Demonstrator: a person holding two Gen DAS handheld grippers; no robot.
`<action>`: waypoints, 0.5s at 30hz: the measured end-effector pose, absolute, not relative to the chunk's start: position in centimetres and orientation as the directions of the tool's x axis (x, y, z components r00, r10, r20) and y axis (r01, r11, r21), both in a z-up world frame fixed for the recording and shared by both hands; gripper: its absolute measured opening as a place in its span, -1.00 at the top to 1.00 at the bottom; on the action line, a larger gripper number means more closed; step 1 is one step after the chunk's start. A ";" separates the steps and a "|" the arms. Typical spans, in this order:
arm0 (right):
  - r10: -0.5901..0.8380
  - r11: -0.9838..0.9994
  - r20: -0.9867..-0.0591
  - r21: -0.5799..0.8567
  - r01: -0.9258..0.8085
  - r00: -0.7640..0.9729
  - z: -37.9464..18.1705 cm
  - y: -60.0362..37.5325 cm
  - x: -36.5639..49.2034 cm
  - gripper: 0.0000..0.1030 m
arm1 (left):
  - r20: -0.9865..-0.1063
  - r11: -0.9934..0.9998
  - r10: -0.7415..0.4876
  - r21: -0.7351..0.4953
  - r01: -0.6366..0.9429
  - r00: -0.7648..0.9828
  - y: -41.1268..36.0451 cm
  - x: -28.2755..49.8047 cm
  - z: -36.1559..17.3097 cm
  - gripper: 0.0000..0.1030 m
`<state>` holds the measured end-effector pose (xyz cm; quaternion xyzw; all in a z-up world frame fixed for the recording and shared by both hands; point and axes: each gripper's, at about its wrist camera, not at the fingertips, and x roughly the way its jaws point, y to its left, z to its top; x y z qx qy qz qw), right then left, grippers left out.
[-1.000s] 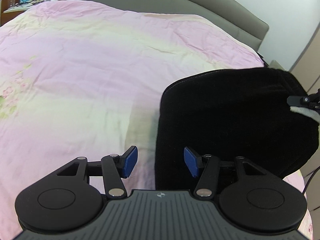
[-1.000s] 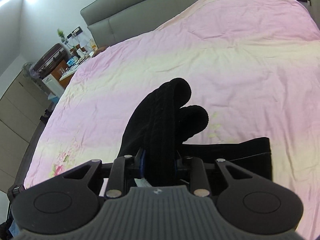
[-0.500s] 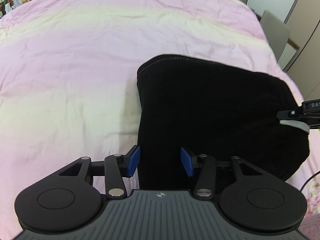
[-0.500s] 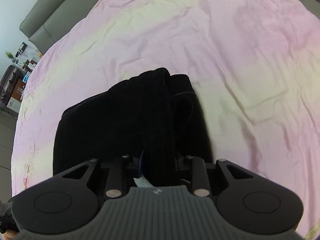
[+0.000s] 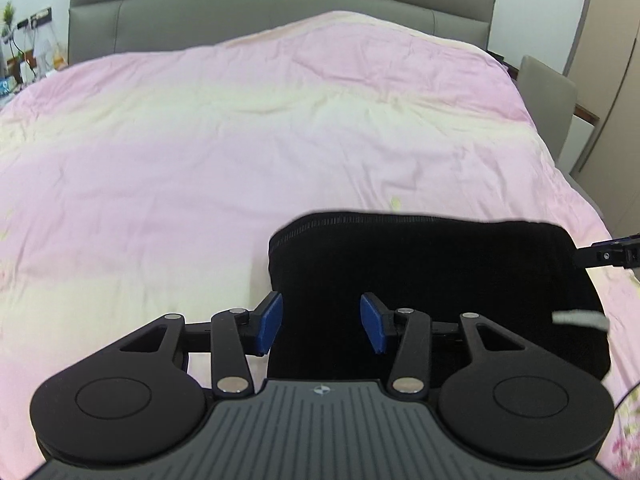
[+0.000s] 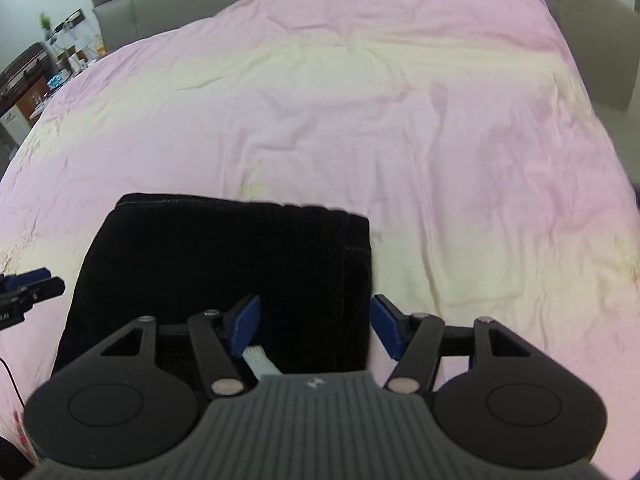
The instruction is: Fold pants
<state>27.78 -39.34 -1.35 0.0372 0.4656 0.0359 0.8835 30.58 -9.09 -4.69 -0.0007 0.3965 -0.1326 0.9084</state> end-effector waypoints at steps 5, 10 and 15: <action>0.070 0.992 -0.824 -0.002 -0.125 0.562 -2.0 -36.1 29.9 0.43 | -0.709 0.958 -0.262 -0.112 0.262 0.655 -11.7 33.3 -5.6 -0.02; -0.017 0.980 -0.838 -0.122 -0.156 0.546 -5.1 -35.6 31.5 0.47 | -0.763 0.963 -0.228 -0.086 0.255 0.605 -12.8 36.2 -9.0 0.08; -0.033 0.966 -0.863 -0.158 -0.206 0.505 -7.6 -35.4 33.4 0.41 | -0.799 0.961 -0.195 -0.041 0.274 0.568 -13.4 38.0 -11.0 0.09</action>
